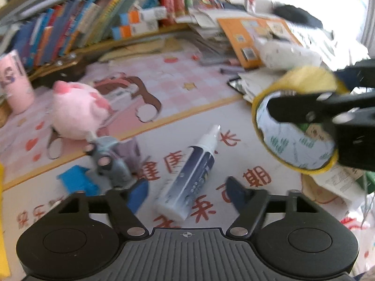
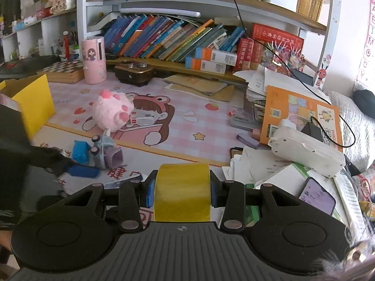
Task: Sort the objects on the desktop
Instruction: 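Grasp the white spray bottle with the left gripper while the right gripper holds the tape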
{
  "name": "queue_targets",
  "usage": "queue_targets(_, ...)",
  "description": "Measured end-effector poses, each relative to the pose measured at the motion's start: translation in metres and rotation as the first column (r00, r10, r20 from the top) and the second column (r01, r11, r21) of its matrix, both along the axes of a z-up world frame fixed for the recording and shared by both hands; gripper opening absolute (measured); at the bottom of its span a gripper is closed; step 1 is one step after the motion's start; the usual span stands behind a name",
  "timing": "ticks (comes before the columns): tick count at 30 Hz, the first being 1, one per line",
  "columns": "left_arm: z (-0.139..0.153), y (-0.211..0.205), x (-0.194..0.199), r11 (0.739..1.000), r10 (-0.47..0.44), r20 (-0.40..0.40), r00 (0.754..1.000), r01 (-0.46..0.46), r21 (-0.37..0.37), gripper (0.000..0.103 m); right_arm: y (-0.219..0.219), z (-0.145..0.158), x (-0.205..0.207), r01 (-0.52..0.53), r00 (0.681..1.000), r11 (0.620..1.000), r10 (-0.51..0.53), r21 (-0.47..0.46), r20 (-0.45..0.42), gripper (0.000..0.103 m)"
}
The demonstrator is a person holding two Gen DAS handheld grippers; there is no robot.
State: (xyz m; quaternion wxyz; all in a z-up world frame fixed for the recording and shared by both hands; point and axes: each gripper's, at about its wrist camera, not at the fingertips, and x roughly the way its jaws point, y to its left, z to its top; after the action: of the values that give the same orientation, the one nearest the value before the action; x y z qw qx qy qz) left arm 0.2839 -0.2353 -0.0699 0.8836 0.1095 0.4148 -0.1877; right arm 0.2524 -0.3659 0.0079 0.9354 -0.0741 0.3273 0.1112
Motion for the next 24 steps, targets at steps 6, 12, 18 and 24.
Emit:
queue_targets(6,-0.006,-0.011,0.012,0.999,-0.04,-0.009,0.999,0.04,-0.007,0.045,-0.004,-0.001,0.006,0.016,1.0,1.0,-0.016,-0.01,-0.009,0.039)
queue_targets(12,-0.008,-0.01,0.014,0.999,-0.048,-0.001,0.999,0.048,-0.025,0.045,-0.004,-0.004,0.01,0.008,1.0,1.0,-0.008,-0.015,-0.017,0.039)
queue_targets(18,-0.007,-0.007,0.011,0.999,-0.035,0.003,0.999,0.035,-0.037,0.031,-0.003,-0.004,0.01,0.006,1.0,1.0,-0.006,-0.013,-0.016,0.039)
queue_targets(24,0.006,0.018,0.006,0.981,0.061,-0.051,0.997,-0.069,-0.181,0.031,-0.003,-0.004,0.007,0.006,1.0,1.0,-0.006,0.001,-0.019,0.039)
